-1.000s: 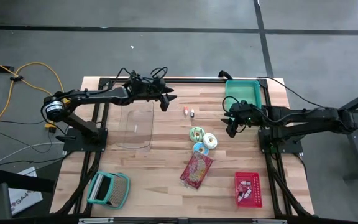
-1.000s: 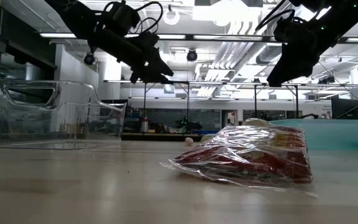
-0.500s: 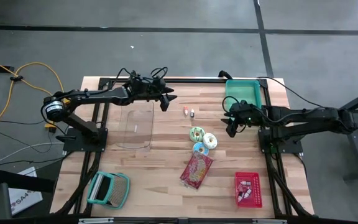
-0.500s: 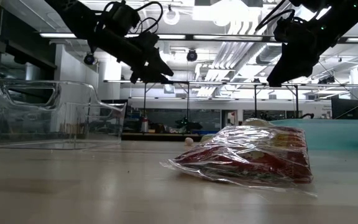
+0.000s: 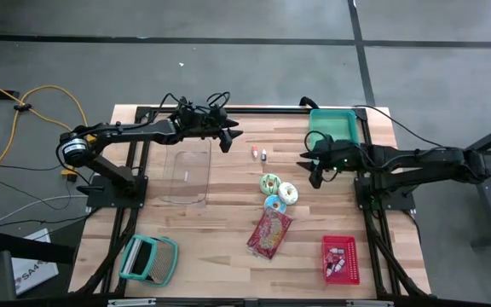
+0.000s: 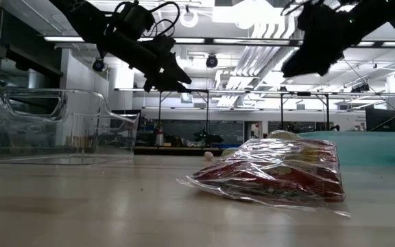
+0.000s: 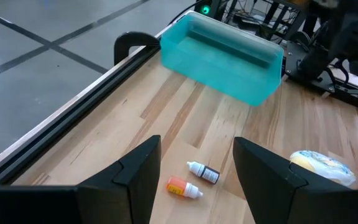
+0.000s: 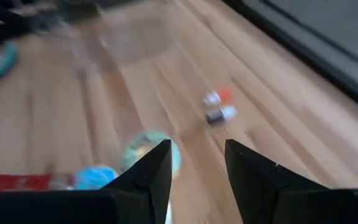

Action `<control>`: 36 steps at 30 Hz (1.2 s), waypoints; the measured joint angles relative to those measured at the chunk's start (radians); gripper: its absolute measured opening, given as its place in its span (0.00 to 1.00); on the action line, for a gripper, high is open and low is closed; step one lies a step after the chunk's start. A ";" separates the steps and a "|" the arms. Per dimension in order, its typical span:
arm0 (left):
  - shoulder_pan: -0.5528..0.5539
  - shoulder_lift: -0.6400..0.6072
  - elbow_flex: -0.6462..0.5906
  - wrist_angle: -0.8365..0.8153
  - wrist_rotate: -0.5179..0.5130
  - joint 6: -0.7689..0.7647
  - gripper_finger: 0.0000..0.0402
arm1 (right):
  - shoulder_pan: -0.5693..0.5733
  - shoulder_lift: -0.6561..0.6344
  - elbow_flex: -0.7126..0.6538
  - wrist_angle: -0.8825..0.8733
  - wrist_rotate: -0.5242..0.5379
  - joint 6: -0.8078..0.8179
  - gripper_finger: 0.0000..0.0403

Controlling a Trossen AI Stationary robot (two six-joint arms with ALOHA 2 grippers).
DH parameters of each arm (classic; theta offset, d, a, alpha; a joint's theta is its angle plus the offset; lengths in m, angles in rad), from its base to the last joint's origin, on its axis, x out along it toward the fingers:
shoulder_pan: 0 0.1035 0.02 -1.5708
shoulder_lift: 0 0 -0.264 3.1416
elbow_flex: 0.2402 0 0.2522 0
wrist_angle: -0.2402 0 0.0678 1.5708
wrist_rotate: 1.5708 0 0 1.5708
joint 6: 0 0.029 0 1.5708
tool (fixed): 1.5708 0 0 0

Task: Pick & Place Food Item
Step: Put the dark red food coloring bottle into the red bin

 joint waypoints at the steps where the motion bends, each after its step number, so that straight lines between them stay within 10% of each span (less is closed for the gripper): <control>1: 0.000 0.000 0.000 0.000 0.000 0.000 0.48 | 0.000 0.007 0.000 0.036 -0.007 -0.027 0.34; 36: 0.000 0.001 0.000 0.000 0.000 0.000 0.48 | -0.216 0.766 0.744 -0.245 -0.121 -0.052 0.34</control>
